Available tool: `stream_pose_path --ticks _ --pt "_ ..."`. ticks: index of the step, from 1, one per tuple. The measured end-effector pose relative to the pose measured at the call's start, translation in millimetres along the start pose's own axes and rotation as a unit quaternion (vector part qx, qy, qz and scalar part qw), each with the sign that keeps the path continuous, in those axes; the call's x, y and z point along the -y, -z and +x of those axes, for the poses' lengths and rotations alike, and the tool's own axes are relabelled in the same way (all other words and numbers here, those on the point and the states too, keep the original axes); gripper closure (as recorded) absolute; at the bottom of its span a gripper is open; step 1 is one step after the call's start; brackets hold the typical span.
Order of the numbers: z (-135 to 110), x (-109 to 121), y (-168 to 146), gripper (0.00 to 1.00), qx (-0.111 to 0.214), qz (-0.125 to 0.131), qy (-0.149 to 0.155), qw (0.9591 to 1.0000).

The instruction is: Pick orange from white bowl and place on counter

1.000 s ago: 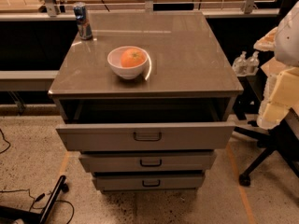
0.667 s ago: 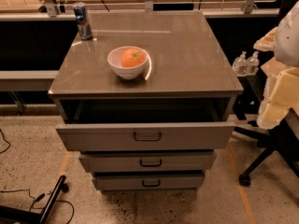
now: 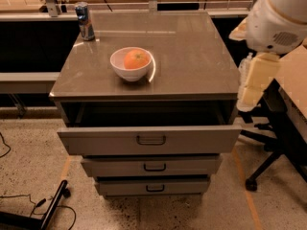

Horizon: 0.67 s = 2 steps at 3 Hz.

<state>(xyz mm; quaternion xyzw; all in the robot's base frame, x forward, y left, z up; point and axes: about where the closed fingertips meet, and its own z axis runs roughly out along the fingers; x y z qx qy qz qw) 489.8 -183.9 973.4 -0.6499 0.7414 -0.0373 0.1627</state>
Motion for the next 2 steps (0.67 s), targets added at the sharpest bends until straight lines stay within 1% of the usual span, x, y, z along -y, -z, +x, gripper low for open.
stream_pose_path --ticks 1,2 --pt "-82 56 -37 0.00 0.034 -0.014 0.094 0.9949" --pt "-146 82 -57 0.00 0.058 -0.022 0.153 0.9863"
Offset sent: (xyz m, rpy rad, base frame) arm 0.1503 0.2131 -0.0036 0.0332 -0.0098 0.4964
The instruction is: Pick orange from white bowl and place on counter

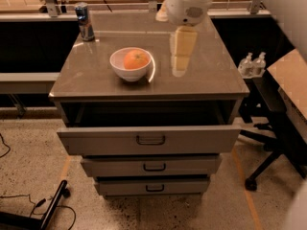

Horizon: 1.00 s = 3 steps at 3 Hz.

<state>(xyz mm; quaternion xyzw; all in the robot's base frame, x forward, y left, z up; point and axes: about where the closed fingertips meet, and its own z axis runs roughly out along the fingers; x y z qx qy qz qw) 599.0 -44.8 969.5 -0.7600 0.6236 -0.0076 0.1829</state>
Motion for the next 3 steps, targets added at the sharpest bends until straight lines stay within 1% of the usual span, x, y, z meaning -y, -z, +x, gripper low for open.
stream_pose_path --ticks 1,2,3 --pt "-49 29 -30 0.00 0.015 -0.012 0.043 0.9989" --pt "-81 47 -58 0.00 0.021 -0.016 0.059 0.9979" --pt "-82 49 -60 0.00 0.024 -0.014 0.059 0.9979"
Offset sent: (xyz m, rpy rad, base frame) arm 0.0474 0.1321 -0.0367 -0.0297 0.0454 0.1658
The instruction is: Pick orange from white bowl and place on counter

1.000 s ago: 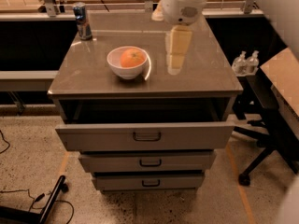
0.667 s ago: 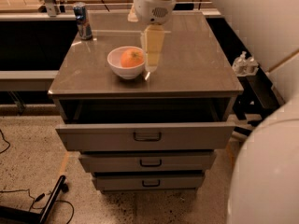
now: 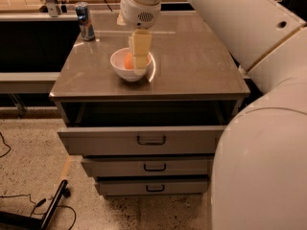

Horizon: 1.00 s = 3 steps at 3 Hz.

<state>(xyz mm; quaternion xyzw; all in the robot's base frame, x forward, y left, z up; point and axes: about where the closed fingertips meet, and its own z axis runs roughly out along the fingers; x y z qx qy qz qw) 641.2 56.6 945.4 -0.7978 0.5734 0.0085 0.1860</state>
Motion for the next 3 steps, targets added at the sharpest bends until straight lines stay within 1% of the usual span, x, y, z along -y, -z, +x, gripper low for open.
stream_pose_path --ticks 1,2,3 --pt "13 13 -11 0.00 0.003 0.003 -0.019 0.9998" --pt "31 24 -22 0.16 0.002 0.007 -0.039 0.9992" --pt "42 32 -28 0.37 0.000 0.008 -0.050 0.9987"
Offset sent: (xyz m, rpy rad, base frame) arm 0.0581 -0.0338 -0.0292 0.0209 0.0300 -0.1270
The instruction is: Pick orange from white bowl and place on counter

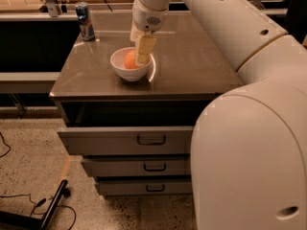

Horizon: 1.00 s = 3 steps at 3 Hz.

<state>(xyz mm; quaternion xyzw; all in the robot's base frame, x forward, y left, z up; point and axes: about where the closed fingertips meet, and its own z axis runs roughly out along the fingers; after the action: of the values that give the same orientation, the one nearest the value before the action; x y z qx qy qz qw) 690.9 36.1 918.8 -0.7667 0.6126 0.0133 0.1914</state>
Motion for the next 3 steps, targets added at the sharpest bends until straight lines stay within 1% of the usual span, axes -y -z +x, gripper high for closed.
stream_pose_path --ticks 1,2,3 --pt "0 5 3 0.35 -0.002 0.002 0.000 1.0000" --pt "-13 6 7 0.32 -0.003 -0.001 0.013 0.9999" --pt "-23 8 5 0.34 -0.002 -0.005 0.021 0.9998"
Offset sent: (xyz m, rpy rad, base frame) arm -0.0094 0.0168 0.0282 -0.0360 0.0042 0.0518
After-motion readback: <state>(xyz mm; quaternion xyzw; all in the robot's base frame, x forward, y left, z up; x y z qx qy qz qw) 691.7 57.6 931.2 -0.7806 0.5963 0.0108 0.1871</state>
